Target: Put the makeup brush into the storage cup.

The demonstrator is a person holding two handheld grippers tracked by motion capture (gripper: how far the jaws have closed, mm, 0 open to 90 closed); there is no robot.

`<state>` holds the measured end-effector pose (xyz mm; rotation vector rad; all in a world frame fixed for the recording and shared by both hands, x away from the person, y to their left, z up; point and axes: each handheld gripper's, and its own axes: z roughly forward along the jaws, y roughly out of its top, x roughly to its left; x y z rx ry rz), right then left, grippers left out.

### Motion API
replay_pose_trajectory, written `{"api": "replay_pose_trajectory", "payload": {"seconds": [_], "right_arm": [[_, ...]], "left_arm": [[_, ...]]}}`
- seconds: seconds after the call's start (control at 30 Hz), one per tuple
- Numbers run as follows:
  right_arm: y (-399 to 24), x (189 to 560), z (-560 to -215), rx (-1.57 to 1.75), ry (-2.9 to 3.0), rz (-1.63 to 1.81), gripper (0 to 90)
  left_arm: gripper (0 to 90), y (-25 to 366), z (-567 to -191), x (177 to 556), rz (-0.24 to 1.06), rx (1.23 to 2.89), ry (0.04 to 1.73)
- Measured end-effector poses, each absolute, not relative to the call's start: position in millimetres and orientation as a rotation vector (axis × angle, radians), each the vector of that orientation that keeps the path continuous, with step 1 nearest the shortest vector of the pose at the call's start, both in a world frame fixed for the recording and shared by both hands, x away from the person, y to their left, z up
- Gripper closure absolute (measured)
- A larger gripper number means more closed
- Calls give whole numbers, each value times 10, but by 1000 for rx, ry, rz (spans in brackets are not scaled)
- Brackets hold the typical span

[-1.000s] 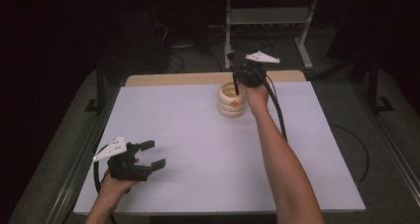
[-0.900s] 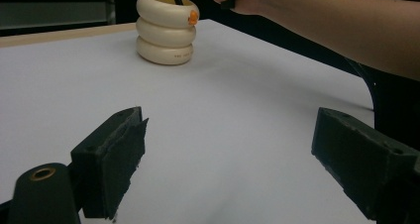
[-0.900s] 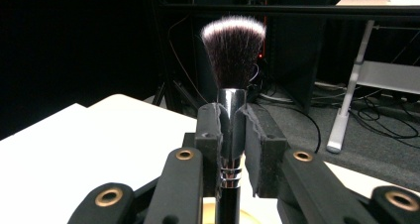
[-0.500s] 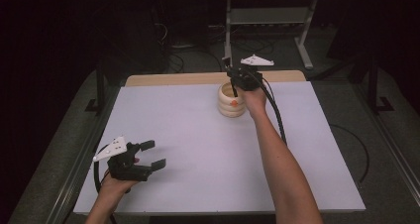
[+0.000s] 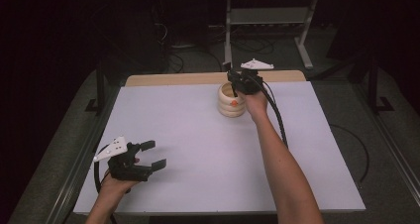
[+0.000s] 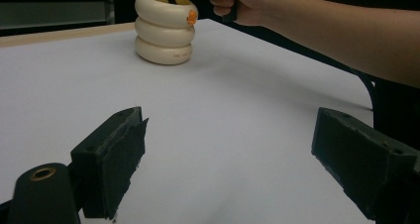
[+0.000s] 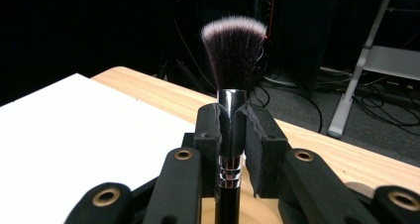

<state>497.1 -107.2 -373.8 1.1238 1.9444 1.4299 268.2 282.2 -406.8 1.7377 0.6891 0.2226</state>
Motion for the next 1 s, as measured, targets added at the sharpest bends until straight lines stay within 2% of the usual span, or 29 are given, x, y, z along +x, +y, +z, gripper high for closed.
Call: {"api": "replay_pose_trajectory", "payload": {"seconds": [0.07, 0.1, 0.33, 0.37, 0.4, 0.47, 0.5, 0.53, 0.77, 1.0], "right_arm": [[-1073, 4967, -3741, 1129, 1950, 1430, 752], [-1088, 4958, -3756, 1129, 1965, 1433, 640], [-1143, 4899, -3716, 1158, 1969, 1441, 386], [-1143, 4899, -3716, 1158, 1969, 1441, 386], [-1169, 4866, -3686, 1153, 1975, 1451, 283], [-1191, 4843, -3662, 1150, 1985, 1453, 221], [-1191, 4843, -3662, 1150, 1985, 1453, 221], [-1209, 4825, -3636, 1153, 1995, 1450, 145], [-1265, 4738, -3599, 1114, 2015, 1434, 19], [-1351, 4632, -3545, 1095, 2017, 1439, 0]], "left_arm": [[127, 2821, -4068, 2682, 222, 1738, 689], [127, 2818, -4067, 2680, 222, 1738, 690], [127, 2806, -4069, 2677, 218, 1734, 688], [127, 2806, -4069, 2677, 218, 1734, 688], [127, 2804, -4074, 2680, 217, 1736, 689], [127, 2801, -4078, 2683, 216, 1736, 691], [127, 2801, -4078, 2683, 216, 1736, 691], [127, 2803, -4078, 2686, 218, 1744, 686], [127, 2794, -4070, 2680, 220, 1741, 684], [127, 2772, -4074, 2689, 213, 1740, 691]]}}
